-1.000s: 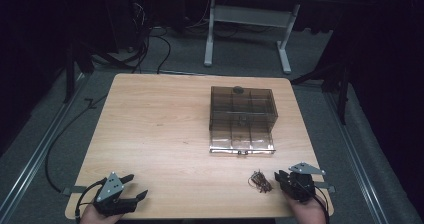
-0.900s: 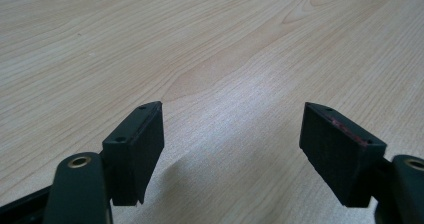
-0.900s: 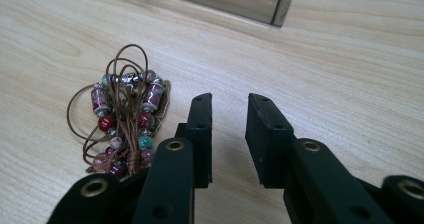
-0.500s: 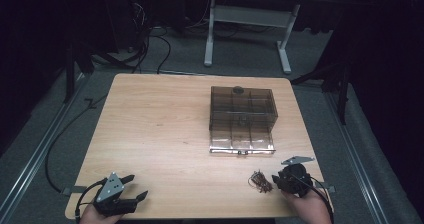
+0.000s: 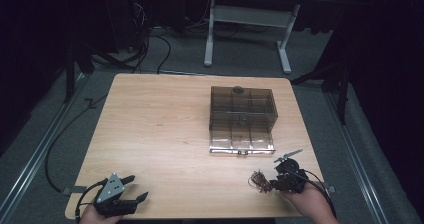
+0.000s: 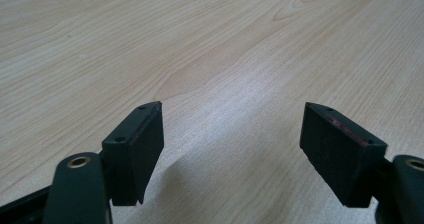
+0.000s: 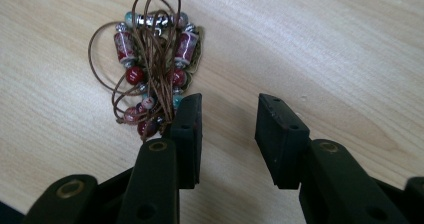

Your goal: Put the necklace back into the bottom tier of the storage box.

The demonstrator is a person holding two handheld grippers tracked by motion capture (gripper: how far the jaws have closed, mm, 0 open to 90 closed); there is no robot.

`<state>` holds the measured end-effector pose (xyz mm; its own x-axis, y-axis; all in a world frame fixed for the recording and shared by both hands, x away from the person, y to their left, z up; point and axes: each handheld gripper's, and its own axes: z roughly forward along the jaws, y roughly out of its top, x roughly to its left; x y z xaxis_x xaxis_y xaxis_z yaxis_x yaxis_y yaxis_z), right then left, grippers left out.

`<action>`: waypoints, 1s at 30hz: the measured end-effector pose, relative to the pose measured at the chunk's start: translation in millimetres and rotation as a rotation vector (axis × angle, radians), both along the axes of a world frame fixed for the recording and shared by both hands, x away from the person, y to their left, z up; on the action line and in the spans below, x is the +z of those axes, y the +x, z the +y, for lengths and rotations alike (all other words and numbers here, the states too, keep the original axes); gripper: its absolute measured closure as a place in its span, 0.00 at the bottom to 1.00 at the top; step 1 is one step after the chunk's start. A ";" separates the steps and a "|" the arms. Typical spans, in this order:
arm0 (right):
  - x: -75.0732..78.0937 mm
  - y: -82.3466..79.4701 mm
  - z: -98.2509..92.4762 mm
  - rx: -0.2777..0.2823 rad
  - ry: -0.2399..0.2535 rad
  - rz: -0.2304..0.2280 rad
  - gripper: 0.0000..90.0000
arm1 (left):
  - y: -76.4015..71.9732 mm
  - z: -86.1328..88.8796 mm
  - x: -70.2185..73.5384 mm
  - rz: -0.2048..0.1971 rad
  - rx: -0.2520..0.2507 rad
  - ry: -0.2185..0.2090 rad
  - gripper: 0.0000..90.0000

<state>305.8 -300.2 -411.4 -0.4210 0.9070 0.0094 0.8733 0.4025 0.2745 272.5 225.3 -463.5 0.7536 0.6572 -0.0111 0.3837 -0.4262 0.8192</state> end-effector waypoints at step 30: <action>13.5 12.5 32.6 0.086 0.014 0.109 0.47 | 0.4 0.3 0.0 0.006 -0.007 -0.004 0.29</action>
